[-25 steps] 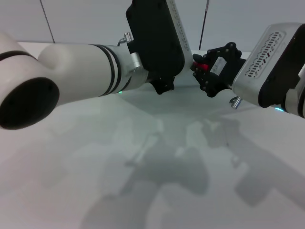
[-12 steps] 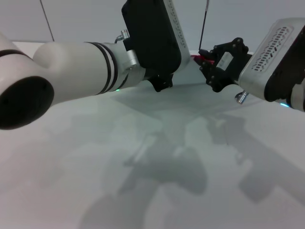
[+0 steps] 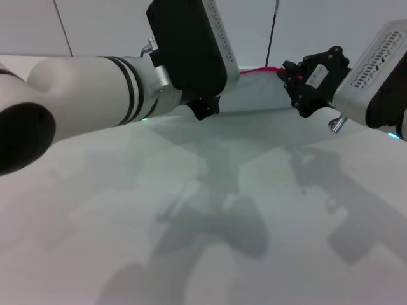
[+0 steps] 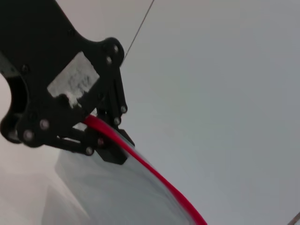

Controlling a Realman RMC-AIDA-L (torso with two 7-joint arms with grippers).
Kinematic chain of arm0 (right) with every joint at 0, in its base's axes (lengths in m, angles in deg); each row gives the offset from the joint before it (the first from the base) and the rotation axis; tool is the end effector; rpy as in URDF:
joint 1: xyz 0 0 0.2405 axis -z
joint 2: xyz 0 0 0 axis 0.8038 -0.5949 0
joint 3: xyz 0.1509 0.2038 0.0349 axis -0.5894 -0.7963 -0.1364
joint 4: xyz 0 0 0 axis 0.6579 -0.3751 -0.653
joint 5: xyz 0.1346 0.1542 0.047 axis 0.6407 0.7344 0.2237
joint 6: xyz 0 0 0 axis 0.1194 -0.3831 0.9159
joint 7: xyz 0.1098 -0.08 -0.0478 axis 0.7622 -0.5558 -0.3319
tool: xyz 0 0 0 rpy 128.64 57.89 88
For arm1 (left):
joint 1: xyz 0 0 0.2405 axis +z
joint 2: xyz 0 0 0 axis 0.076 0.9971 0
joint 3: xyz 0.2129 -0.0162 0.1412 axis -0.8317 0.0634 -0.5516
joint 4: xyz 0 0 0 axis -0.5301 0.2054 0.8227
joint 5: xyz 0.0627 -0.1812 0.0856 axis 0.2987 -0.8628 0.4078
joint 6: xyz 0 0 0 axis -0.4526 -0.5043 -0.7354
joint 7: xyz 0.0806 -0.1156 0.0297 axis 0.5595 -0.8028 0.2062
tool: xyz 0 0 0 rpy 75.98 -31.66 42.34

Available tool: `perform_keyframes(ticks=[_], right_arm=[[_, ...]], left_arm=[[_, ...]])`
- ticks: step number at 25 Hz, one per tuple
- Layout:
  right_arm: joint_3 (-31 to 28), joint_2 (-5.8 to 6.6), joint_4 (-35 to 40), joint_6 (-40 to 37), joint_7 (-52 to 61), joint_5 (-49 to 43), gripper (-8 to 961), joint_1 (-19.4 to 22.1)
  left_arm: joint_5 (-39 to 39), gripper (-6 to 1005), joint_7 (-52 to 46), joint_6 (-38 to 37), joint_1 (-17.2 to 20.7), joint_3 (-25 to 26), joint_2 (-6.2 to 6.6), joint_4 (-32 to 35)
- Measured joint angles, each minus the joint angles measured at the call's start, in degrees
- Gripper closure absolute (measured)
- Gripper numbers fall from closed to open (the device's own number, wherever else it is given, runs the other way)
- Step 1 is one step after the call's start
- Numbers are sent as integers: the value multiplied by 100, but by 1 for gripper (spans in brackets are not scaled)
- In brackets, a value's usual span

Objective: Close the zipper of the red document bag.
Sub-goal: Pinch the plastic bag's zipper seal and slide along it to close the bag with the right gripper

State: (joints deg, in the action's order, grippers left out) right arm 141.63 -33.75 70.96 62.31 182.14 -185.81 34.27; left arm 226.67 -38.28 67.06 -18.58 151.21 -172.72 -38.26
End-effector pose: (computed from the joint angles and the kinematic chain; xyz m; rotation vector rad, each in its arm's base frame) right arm 0.1547 0.3799 -0.0201 -2.3068 -0.0156 0.1732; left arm -0.1016 0.3570 -0.0204 -2.3072 0.1234 0.1917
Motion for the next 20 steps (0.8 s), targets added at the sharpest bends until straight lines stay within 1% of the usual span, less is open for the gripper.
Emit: perform_keyframes(ticks=[9,14,20], right_arm=[[1,-2,-47,18,0,-12,874,-2],[-6,-2,-210,213,0,-16,879,-2],[-51,-2,-271,268,-5,-16,878,-2]], left_arm=[[0,945,17,-18,29,16,1,-10],[0,945,20,-27,66,15,1,-15],[0,945,49,-49,96,14,1,-15]])
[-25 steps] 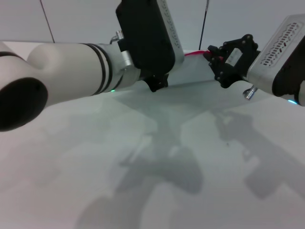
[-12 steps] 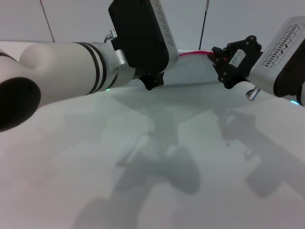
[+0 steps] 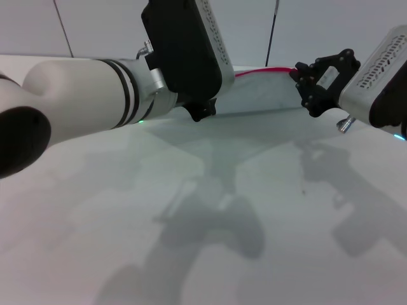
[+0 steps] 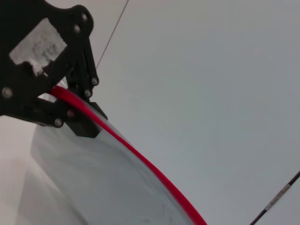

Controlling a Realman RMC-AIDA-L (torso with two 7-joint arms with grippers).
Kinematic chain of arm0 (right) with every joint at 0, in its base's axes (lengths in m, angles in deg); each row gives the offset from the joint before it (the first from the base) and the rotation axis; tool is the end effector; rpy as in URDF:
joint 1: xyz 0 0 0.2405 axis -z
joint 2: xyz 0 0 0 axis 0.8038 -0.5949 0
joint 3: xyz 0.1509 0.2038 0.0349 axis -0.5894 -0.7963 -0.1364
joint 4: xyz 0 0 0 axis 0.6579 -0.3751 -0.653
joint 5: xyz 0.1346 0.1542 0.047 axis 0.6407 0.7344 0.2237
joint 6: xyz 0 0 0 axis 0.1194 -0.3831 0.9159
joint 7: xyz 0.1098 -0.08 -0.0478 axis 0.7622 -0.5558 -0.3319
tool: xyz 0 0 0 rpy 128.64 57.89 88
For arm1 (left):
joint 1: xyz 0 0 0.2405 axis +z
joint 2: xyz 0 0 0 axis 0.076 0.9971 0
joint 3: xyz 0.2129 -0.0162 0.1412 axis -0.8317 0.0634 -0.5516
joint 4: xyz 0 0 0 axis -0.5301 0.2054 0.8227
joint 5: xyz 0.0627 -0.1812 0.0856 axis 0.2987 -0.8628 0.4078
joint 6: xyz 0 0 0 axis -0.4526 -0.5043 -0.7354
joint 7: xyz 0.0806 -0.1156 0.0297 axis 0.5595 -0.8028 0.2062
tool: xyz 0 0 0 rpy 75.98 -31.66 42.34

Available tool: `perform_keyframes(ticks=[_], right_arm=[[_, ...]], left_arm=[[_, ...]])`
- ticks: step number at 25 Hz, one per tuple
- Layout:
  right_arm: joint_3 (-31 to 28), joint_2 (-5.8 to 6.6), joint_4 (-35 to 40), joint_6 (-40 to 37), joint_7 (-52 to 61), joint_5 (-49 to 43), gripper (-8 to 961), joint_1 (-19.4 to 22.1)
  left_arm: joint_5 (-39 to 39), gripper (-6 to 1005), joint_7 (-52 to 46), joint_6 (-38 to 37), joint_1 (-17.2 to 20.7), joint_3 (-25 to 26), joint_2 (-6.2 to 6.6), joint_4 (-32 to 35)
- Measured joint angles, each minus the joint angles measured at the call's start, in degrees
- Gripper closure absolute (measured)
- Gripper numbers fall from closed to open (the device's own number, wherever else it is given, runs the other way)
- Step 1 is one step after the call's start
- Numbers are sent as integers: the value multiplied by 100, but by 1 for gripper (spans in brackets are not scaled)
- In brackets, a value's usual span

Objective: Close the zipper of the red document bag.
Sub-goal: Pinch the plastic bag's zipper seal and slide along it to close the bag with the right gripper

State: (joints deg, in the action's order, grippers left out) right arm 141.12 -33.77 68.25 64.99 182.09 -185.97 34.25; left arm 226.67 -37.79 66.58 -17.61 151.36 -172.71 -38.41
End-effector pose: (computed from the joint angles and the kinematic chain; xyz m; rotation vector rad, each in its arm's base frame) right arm 0.1692 0.3855 -0.0185 -2.2686 0.0254 0.1451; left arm -0.1060 0.3560 -0.0191 -2.3018 0.1175 0.1936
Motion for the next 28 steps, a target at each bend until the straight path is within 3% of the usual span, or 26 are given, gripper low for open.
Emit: perform_keyframes(ticks=[28], right_arm=[[-43,0,-76,109,6,-158,883,-26]], left_arm=[[0,945,55,0,9,63,0,-67]])
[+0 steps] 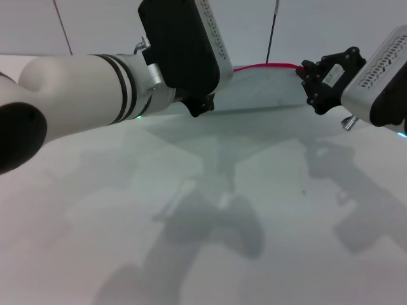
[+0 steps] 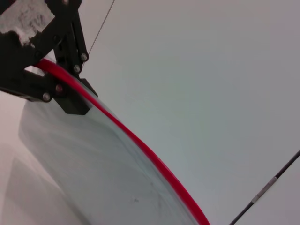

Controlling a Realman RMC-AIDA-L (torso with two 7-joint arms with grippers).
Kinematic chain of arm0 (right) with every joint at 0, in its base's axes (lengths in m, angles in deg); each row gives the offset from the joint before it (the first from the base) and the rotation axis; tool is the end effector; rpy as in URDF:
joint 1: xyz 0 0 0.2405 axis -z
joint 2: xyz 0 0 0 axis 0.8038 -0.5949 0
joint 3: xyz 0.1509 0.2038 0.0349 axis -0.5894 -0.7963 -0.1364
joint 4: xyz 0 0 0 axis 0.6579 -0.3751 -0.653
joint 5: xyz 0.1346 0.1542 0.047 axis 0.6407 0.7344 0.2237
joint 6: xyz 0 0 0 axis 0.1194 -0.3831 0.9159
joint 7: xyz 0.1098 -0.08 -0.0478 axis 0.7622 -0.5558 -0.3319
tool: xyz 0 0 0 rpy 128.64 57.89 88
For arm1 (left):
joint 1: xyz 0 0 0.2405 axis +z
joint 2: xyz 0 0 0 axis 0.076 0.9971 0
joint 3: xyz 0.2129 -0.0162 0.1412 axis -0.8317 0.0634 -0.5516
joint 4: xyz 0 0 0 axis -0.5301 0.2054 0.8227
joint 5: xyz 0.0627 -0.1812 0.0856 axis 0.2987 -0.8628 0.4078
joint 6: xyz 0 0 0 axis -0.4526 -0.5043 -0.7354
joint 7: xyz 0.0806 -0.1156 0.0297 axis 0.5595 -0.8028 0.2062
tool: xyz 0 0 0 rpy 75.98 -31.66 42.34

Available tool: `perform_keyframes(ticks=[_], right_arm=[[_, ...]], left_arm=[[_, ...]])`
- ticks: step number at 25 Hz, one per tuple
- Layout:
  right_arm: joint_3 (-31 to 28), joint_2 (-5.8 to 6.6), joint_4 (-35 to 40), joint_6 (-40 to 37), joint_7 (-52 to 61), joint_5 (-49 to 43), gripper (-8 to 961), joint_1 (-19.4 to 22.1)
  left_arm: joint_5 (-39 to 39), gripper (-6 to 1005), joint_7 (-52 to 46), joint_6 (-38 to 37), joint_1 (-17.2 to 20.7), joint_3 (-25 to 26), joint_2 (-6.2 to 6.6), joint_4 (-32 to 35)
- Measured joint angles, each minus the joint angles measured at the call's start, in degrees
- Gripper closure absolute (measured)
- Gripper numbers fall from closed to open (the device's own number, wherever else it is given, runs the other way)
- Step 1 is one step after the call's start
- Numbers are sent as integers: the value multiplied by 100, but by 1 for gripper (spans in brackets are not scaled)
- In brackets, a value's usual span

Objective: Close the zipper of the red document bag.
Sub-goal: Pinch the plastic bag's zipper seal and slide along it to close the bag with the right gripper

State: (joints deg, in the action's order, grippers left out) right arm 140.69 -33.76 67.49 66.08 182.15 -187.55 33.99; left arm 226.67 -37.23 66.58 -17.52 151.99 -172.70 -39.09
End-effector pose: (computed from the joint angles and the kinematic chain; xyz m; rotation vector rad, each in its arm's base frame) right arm 0.1734 0.3892 -0.0157 -2.2454 0.0135 0.1167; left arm -0.1039 0.3571 -0.0147 -2.2895 0.1268 0.1868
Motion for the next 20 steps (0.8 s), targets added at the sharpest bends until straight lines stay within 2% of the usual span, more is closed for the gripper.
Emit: perform_keyframes(ticks=[20], right_arm=[[29,0,-15,-18,4,0,839,-25]], left_arm=[[0,945,0,0,-18,-9,0,-9]])
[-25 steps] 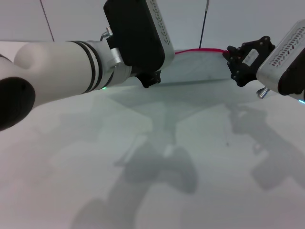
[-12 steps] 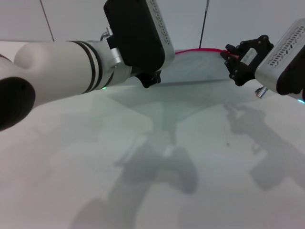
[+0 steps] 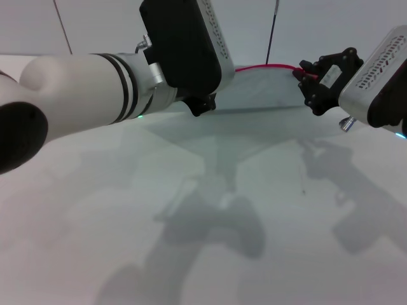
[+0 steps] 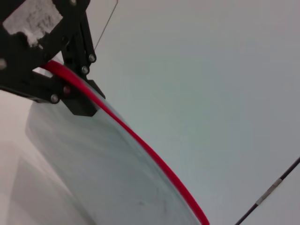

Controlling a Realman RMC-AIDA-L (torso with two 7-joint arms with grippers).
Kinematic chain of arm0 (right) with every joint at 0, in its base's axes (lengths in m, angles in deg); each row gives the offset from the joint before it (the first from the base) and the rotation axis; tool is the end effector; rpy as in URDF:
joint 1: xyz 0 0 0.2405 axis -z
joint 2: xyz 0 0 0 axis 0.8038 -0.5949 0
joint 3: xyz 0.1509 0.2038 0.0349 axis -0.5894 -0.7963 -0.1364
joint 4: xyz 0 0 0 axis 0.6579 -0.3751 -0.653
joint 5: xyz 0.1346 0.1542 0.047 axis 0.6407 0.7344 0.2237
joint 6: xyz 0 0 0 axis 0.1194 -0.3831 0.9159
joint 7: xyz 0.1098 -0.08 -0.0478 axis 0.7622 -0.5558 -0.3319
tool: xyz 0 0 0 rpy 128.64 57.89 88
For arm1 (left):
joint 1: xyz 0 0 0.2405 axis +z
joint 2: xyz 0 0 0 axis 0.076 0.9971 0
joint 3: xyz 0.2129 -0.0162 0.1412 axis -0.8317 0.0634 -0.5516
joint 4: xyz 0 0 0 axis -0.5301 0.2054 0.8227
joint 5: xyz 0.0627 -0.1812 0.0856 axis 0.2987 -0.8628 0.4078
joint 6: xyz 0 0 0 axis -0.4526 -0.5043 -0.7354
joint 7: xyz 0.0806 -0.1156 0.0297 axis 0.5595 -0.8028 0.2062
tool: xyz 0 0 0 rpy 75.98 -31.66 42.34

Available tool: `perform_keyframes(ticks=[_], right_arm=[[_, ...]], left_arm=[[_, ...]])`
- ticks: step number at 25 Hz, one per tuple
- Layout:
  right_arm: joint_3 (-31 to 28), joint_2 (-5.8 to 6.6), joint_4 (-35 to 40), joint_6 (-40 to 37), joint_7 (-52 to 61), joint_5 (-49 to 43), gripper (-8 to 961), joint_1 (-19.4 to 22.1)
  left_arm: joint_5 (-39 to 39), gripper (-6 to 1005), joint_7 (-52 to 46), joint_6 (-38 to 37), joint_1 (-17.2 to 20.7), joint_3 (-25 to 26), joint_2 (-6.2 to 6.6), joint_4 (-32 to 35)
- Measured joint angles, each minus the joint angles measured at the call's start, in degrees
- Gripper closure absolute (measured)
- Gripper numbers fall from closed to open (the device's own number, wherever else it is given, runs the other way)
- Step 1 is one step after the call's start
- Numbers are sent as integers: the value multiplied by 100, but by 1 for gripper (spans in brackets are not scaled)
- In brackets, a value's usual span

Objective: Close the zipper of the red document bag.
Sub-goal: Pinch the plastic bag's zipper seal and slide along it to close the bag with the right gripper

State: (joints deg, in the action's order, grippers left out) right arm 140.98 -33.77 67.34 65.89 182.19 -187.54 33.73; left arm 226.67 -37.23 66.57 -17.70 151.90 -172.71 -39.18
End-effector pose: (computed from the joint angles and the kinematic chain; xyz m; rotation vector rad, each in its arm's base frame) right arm 0.1721 0.3889 -0.0179 -2.2542 0.0088 0.1164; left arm -0.1021 0.3570 -0.0150 -2.2899 0.1327 0.1835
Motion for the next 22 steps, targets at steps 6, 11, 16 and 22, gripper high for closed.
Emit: perform_keyframes(ticks=[6,11,16,22], right_arm=[[11,0,-29,-25,3,0,836,-17],[12,0,-45,-32,4,0,833,-31],[10,0,-69,-32,4,0,812,-38],[33,0,-176,-32,4,0,811,-86]], left_arm=[[0,945,0,0,-16,-9,0,0],[0,945,11,0,-25,-19,0,-5],[0,945,12,-9,-26,-25,0,-8],[0,945,43,-9,-19,-31,-1,-9]])
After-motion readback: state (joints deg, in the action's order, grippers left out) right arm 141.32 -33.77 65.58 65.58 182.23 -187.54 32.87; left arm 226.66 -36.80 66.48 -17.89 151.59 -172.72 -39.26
